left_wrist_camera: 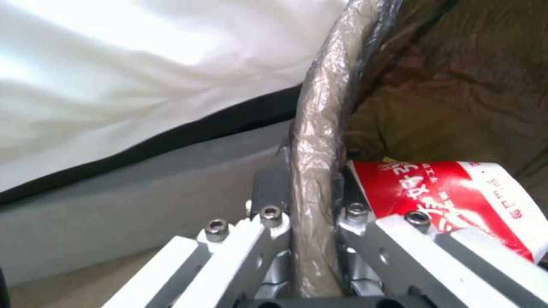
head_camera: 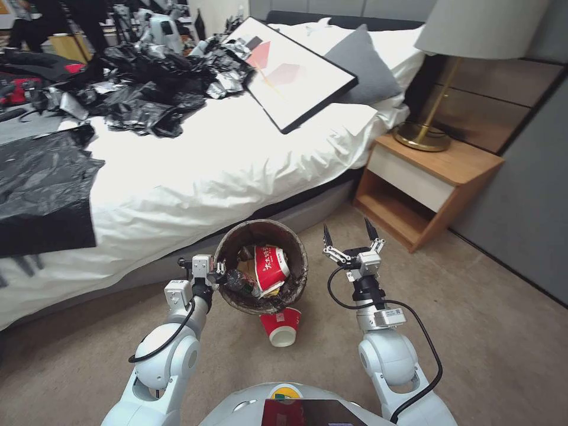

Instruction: Pick up the trash bin, then pick up the garbage from the floor and place it into the trash bin.

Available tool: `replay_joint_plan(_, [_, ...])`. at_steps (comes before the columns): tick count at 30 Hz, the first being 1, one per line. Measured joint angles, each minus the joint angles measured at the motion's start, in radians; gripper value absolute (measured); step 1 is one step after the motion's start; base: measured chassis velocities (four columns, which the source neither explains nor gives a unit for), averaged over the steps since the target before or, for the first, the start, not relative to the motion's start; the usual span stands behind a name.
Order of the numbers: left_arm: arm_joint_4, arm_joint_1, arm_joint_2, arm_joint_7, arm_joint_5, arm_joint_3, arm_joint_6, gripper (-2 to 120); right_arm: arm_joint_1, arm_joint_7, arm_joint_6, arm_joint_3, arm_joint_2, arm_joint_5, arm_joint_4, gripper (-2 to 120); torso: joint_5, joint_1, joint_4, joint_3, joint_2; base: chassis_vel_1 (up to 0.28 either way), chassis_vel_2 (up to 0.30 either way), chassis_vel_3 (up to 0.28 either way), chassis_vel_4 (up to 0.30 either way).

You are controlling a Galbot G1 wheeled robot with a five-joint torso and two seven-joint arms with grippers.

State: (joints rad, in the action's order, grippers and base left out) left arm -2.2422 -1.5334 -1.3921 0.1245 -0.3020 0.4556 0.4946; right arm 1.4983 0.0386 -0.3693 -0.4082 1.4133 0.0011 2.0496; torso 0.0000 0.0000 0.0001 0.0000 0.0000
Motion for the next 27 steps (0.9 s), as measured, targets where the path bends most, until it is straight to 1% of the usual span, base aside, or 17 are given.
replay_joint_plan(11, [0.002, -0.001, 0.000, -0.008, 0.000, -0.006, -0.016, 3, -0.004, -0.001, 0.005, 0.004, -0.003, 0.003, 0.001, 100, 0.0000, 0.000, 0.0000, 0.000, 0.000, 0.118, 0.126, 0.124, 0.125])
replay_joint_plan(15, [0.004, -0.001, 0.002, -0.014, 0.000, -0.007, -0.023, 3, -0.009, -0.001, 0.012, 0.005, -0.003, 0.007, 0.001, 100, 0.0000, 0.000, 0.0004, 0.000, 0.000, 0.106, 0.115, 0.087, 0.088])
replay_joint_plan(18, [0.006, 0.000, 0.002, -0.015, 0.000, -0.008, -0.027, 3, -0.012, -0.001, 0.016, 0.005, -0.004, 0.008, 0.001, 100, 0.0000, 0.000, 0.0002, 0.000, 0.000, 0.067, 0.052, 0.053, 0.044])
replay_joint_plan(20, [0.007, 0.001, 0.002, -0.018, 0.001, -0.011, -0.034, 3, -0.015, 0.000, 0.021, 0.005, -0.005, 0.010, 0.000, 100, -0.0001, 0.000, -0.0005, 0.000, 0.000, 0.000, 0.000, 0.000, 0.000])
replay_joint_plan(25, [0.007, 0.004, 0.005, -0.021, 0.000, -0.009, -0.040, 3, -0.021, 0.001, 0.032, 0.005, -0.007, 0.017, -0.006, 100, 0.0000, 0.000, -0.0004, 0.000, 0.000, 0.000, 0.000, 0.000, 0.000])
replay_joint_plan(27, [0.006, 0.004, 0.006, -0.021, -0.002, -0.005, -0.041, 3, -0.024, 0.003, 0.060, 0.005, -0.008, 0.025, -0.007, 100, 0.0000, 0.000, -0.0001, 0.000, 0.000, 0.000, 0.000, 0.000, 0.000])
